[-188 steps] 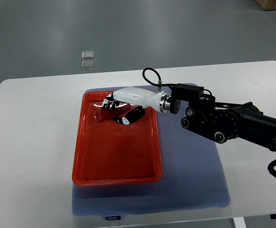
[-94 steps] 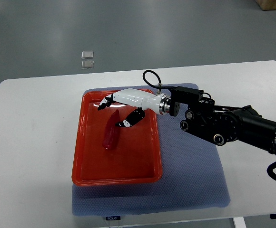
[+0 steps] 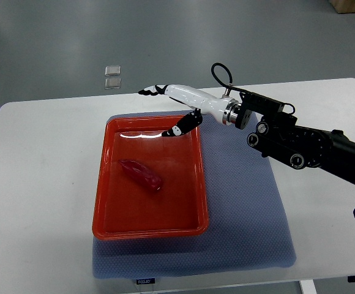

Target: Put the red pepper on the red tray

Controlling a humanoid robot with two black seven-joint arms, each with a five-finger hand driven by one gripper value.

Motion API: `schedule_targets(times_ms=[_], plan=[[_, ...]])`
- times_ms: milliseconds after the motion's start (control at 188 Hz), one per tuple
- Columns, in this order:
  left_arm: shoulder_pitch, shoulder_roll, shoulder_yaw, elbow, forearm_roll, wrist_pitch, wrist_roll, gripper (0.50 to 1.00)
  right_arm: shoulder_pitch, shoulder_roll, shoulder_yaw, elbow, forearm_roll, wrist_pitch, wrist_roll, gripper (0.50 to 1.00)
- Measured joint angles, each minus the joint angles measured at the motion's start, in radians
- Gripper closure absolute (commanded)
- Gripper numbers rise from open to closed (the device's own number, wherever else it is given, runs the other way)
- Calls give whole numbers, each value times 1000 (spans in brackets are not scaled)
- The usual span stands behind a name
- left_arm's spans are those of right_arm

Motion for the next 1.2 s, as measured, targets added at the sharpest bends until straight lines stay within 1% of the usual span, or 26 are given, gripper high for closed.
schedule_targets(times_ms=[207,324,494,649,909,1021,1090,1201], plan=[[0,0,0,0,0,0,0,500,-54,-62,180,-10,193,4,0,597],[0,0,0,0,0,0,0,500,-70,-69,247,-38,337,6,-4,597],[0,0,0,0,0,0,0,500,-86,-64,260,-80,581,1,-5,595],[0,0,0,0,0,0,0,500,-116,-55,260,-91,811,-1,-14,587],[0,0,0,0,0,0,0,500,-160,-49,261,-112,998,-3,-17,587],[0,0,0,0,0,0,0,500,-170,-47,262,-116,1102,9,-20,587],[0,0,0,0,0,0,0,500,-173,-50,262,-124,1171,29,-35,587],[0,0,0,0,0,0,0,500,-175,-47,262,-163,1258,71,-85,587]])
